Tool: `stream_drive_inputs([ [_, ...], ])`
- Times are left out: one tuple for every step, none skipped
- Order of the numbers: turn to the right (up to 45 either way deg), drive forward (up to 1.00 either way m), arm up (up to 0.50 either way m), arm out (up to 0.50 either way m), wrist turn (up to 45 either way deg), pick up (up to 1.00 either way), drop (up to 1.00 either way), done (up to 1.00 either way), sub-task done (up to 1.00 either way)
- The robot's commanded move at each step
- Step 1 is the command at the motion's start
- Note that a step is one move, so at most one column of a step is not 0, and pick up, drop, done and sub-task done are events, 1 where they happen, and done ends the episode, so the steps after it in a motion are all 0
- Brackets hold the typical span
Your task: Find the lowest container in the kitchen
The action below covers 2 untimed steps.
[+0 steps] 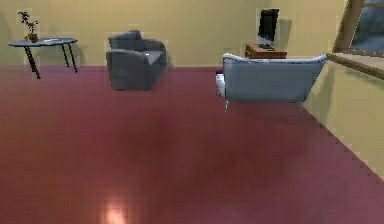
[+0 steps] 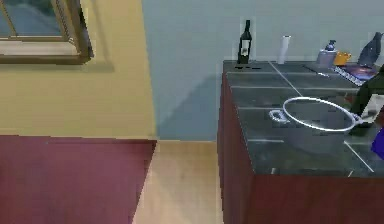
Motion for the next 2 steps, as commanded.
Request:
stream_drive_inputs([
  [42.0, 0.00, 0.00, 0.00, 0.0, 0.00, 0.00, 0.00, 0.00],
  [0.0, 0.45, 0.00, 0.00, 0.0, 0.00, 0.00, 0.00, 0.00],
])
